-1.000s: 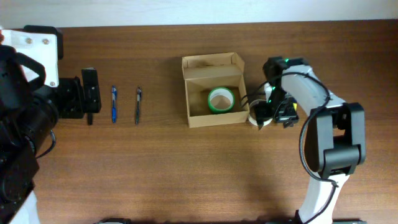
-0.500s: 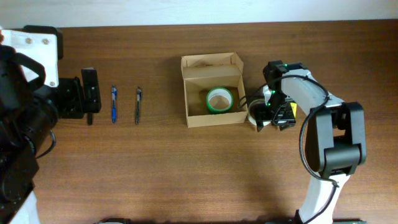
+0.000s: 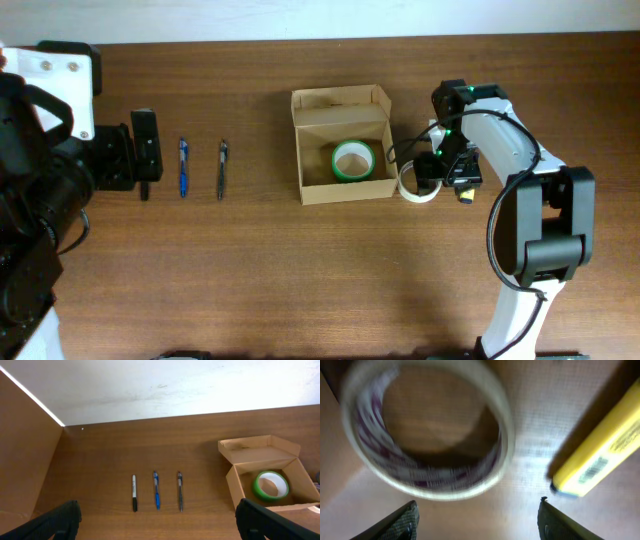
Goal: Pack container
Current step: 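Lower the right gripper onto the white masking tape roll and grasp it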
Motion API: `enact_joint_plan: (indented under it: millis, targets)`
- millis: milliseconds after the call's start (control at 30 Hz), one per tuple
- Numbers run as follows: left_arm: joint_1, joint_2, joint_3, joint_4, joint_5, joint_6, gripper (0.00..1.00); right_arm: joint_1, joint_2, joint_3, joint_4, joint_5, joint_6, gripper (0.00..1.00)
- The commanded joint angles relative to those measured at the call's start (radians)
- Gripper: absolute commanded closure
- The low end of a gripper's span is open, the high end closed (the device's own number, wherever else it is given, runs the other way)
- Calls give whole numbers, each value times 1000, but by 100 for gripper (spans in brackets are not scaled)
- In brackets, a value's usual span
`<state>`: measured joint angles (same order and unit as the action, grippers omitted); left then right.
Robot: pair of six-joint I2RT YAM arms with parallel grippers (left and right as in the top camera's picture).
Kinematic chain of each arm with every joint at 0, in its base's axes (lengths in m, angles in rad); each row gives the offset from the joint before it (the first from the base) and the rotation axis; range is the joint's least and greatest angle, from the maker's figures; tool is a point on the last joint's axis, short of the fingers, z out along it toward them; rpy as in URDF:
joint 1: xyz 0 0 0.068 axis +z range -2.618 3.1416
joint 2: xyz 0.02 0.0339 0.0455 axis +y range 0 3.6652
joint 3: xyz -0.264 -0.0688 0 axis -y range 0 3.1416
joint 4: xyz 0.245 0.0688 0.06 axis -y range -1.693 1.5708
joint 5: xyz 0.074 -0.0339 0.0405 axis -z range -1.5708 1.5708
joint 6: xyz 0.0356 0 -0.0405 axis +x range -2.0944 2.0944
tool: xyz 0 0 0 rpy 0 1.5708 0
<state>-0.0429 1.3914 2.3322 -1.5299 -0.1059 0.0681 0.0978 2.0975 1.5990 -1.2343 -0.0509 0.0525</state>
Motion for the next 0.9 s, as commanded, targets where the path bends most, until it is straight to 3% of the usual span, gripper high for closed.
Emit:
enact_joint_plan:
  millis: [0,233,733,867]
  targets:
    - [-3,3,0,-2,-3,16,0,0,-13,16,53,3,1,26]
    - [-3,3,0,-2,-3,16,1,0,-13,16,175,28,85,27]
    - [-3,3,0,-4,-4,16,1,0,-13,-95,222,32,87,28]
    - [-3,3,0,-4,-4,16,1,0,-13,-120,240,31,88,35]
